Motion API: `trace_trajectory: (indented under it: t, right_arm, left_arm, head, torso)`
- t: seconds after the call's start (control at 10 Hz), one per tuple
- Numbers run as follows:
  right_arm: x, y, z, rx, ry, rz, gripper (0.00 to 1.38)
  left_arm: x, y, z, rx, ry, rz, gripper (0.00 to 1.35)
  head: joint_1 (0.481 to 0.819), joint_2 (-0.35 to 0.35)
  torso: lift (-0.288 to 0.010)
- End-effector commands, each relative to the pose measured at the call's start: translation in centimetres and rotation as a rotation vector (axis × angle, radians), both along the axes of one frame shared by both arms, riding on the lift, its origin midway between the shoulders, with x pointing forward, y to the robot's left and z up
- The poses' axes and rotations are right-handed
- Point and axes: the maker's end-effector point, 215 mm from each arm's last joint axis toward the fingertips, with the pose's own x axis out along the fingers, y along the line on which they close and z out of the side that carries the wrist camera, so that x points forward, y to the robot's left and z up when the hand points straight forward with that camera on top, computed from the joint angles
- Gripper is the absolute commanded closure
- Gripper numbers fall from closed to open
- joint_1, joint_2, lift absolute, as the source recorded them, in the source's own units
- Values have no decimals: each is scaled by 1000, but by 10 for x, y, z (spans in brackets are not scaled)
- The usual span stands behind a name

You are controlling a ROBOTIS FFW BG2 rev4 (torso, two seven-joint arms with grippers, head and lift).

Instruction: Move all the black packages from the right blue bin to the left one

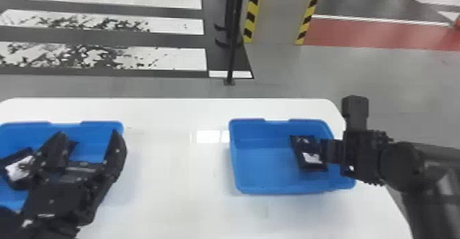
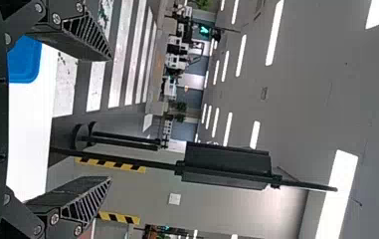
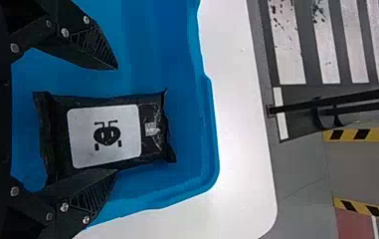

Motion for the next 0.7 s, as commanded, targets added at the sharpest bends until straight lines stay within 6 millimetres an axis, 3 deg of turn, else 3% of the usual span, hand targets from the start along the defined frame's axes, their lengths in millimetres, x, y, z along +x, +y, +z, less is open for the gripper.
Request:
trace_trajectory:
  t: [0.0, 0.1, 0.6]
  right_arm:
    - [3, 15, 14, 0, -27, 11, 315]
    - [-1, 23, 14, -11, -6, 2, 309]
    - [1, 6, -13, -57, 88, -66, 315]
  left_arm:
    - [-1, 1, 0, 1, 0, 1, 197]
    - [-1, 2, 0, 2, 0, 2, 197]
    - [-2, 2, -2, 3, 3, 1, 197]
  head:
    - [695, -130]
    - [695, -124]
    - [695, -112]
  torso:
    - [-132]
    - [-132]
    - [-132]
